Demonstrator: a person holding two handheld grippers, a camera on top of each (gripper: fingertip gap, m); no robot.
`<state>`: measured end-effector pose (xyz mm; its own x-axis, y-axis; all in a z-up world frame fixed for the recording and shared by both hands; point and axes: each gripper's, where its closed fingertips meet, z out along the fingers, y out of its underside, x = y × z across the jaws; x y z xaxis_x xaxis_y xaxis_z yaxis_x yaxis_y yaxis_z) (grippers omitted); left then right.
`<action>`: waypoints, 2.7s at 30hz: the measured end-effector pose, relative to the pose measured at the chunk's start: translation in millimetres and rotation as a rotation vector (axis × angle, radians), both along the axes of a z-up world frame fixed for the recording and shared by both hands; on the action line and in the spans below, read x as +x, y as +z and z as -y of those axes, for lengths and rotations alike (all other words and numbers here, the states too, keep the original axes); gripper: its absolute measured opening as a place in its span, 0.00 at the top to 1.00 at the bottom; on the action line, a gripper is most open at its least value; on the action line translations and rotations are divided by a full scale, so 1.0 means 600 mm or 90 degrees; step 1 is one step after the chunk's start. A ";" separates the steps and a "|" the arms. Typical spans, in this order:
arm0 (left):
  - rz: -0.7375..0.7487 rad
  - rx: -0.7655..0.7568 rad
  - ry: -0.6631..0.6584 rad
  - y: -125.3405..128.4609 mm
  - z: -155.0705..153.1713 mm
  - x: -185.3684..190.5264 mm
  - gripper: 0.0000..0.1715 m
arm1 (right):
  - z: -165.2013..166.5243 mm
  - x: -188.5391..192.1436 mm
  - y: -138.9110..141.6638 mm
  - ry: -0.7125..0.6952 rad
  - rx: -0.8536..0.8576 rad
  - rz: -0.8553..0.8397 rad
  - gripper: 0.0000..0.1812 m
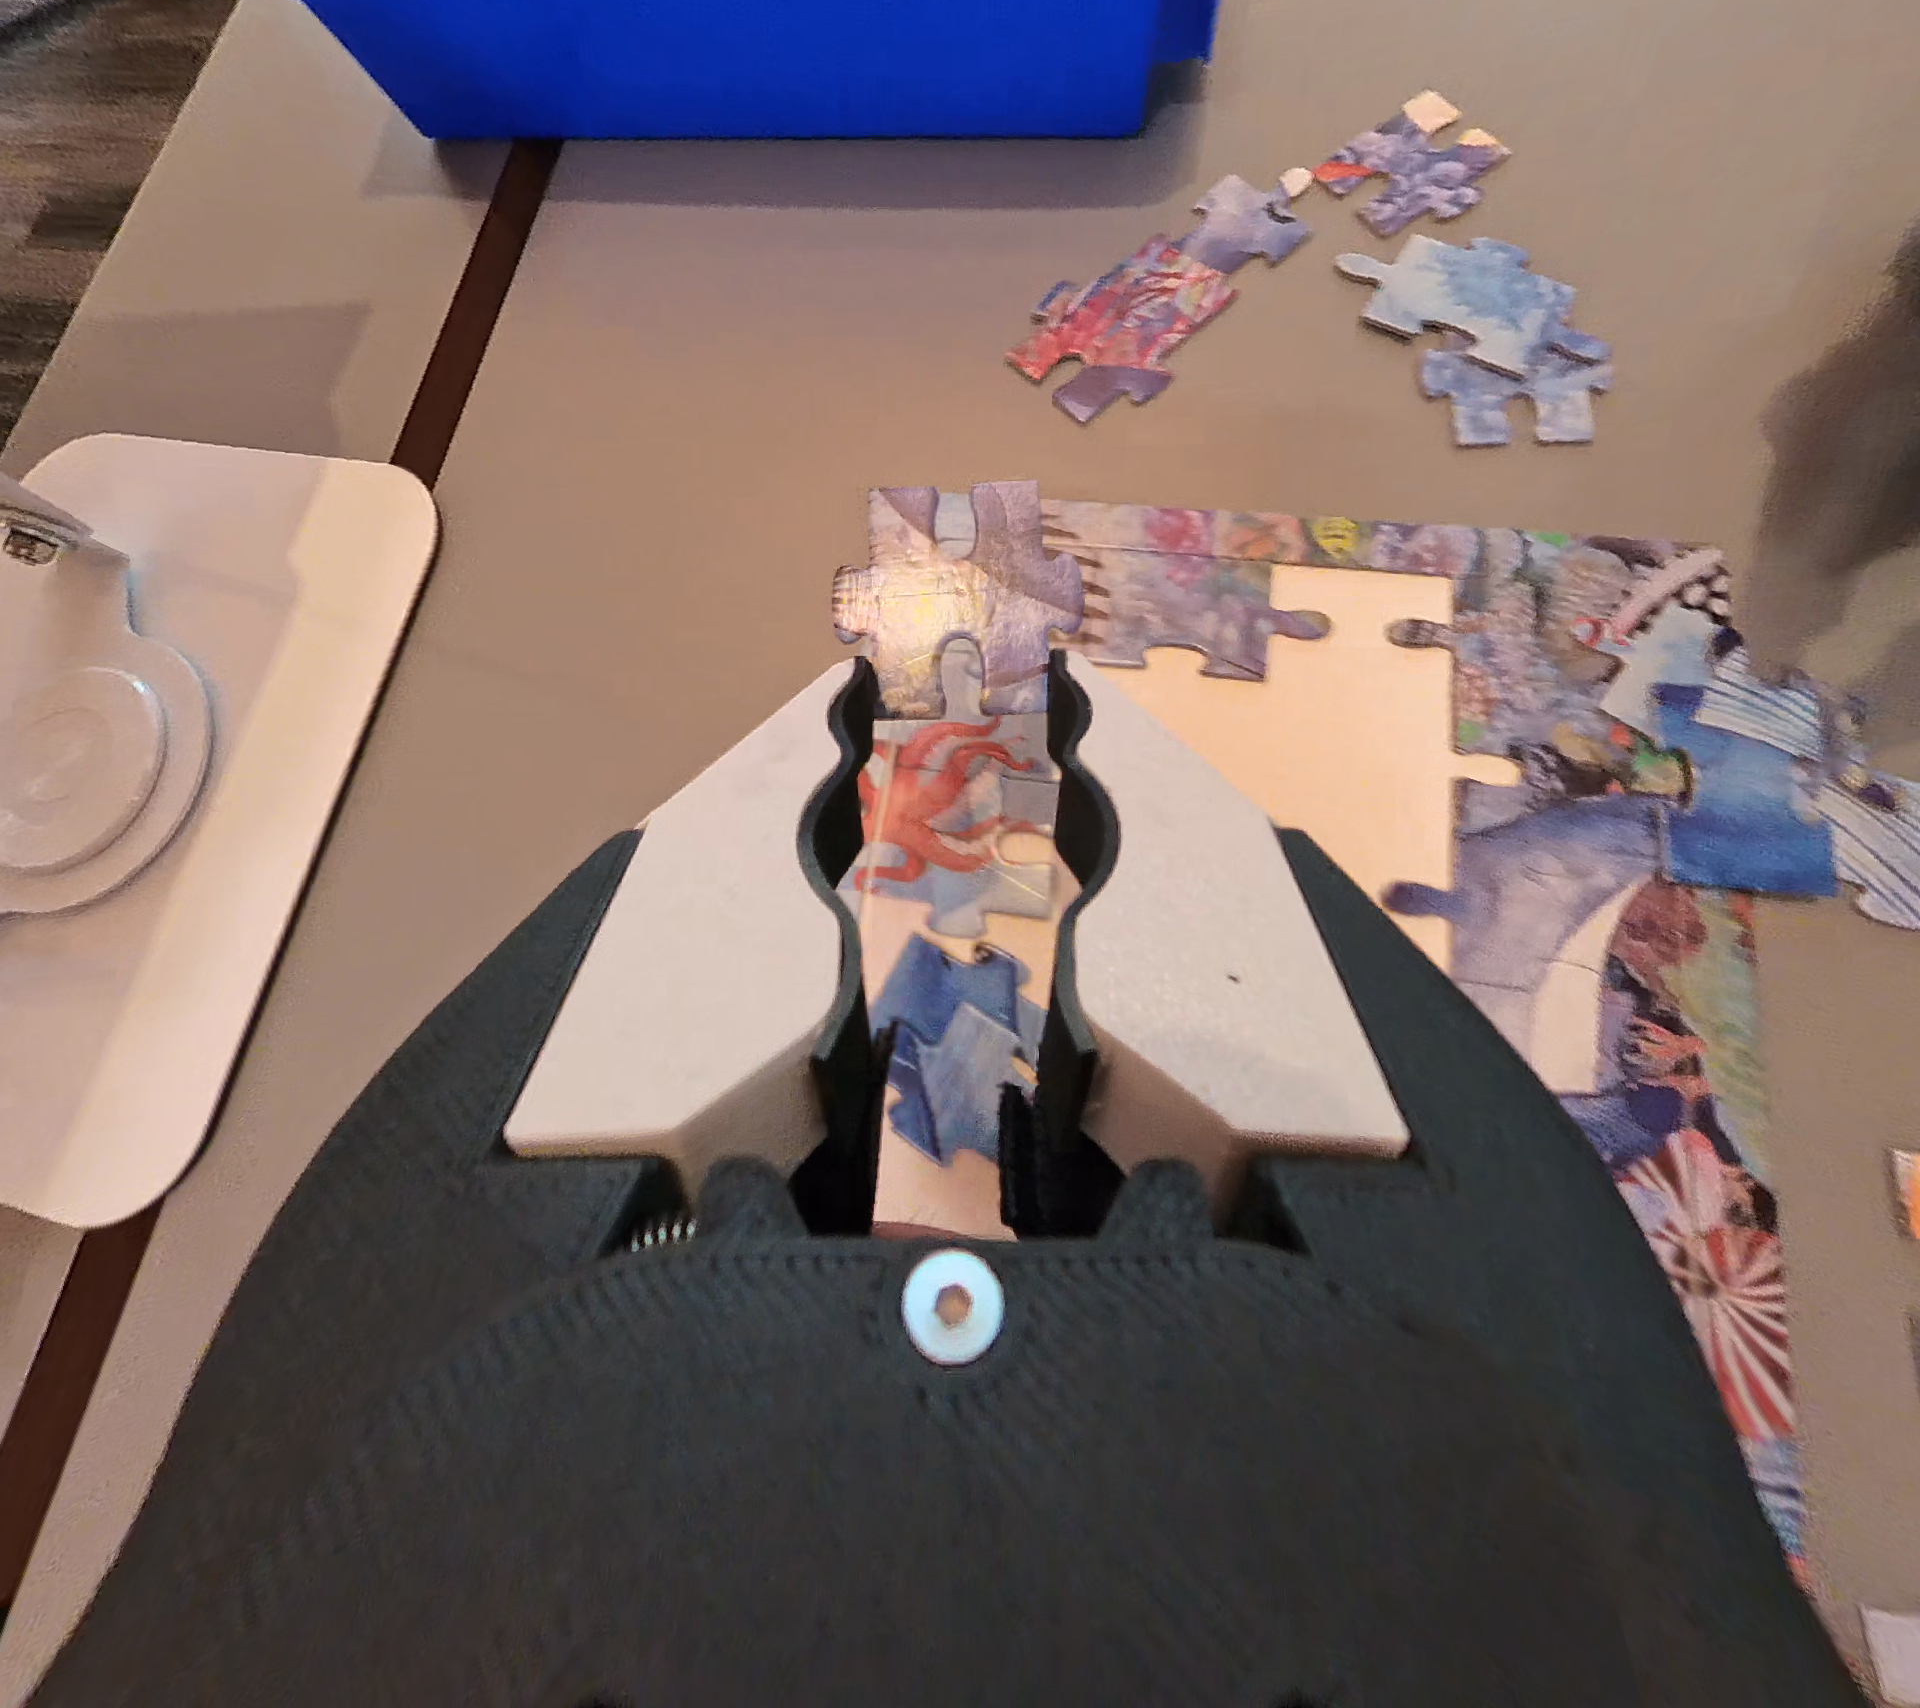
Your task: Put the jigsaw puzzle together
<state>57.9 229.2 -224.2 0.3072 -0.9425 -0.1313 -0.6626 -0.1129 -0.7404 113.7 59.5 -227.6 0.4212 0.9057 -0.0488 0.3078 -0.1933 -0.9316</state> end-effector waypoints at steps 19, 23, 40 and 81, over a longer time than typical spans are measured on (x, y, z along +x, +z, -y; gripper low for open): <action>-0.075 -0.047 -0.017 -0.065 0.219 -0.051 0.82 | -0.004 0.003 0.004 -0.005 -0.001 -0.013 0.96; -0.088 -0.070 0.004 -0.089 0.231 -0.056 0.78 | -0.002 0.001 0.003 -0.001 -0.002 -0.009 0.96; -0.057 -0.120 0.016 -0.102 0.243 -0.065 0.64 | -0.016 -0.090 -0.068 0.016 -0.127 0.228 0.78; -0.184 -0.074 0.219 -0.043 0.368 -0.446 0.65 | -0.050 -0.112 -0.091 0.198 -0.081 0.337 0.87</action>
<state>-209.8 8.5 -249.9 0.5714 -0.8054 -0.1575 -0.7496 -0.4341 -0.4997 46.4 89.3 -282.1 0.1361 0.9905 -0.0210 0.7811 -0.1203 -0.6127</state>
